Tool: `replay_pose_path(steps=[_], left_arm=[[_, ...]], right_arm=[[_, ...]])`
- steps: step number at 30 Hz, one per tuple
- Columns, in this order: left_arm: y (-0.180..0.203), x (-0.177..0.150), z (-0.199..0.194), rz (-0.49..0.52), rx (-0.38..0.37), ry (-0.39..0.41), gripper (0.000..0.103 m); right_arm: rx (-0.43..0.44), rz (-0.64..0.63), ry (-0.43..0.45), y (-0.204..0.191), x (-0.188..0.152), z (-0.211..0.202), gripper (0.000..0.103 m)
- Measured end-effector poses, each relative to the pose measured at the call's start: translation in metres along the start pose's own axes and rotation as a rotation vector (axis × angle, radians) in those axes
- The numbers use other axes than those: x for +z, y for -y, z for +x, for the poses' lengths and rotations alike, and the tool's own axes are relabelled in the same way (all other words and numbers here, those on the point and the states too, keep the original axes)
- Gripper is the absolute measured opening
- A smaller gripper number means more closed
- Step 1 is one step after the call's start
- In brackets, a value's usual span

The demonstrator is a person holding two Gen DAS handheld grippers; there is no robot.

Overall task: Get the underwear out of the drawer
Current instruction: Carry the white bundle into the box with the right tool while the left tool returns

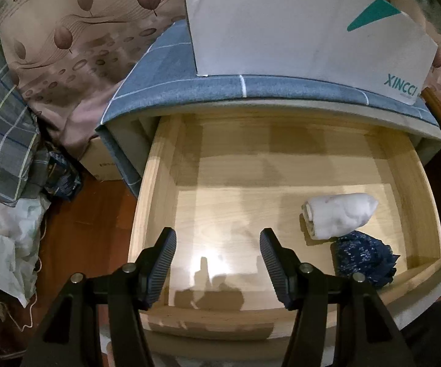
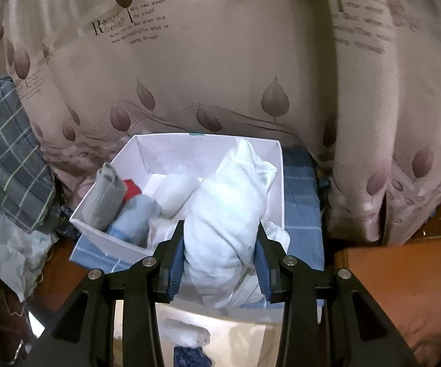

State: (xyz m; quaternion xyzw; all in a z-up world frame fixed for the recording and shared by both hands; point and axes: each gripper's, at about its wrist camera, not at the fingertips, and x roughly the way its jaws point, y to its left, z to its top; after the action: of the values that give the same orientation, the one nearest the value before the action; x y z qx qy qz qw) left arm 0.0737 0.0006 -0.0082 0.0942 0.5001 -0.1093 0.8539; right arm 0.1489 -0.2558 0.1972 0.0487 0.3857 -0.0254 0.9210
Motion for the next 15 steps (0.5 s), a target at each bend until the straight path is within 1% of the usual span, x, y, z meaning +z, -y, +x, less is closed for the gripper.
replay_pose_path(steps=[7,13,15], left_arm=[[-0.006,-0.002,0.002,-0.039,-0.037,-0.012,0.058],[-0.008,-0.003,0.005,-0.056,-0.052,-0.029,0.058],[-0.008,-0.003,0.004,-0.063,-0.055,-0.029,0.058]], right_arm=[[-0.033,-0.024,-0.053,-0.011,0.025,0.044,0.037],[-0.053,-0.038,-0.097,-0.018,0.036,0.075,0.037],[-0.047,-0.033,-0.121,-0.019,0.038,0.086,0.037]])
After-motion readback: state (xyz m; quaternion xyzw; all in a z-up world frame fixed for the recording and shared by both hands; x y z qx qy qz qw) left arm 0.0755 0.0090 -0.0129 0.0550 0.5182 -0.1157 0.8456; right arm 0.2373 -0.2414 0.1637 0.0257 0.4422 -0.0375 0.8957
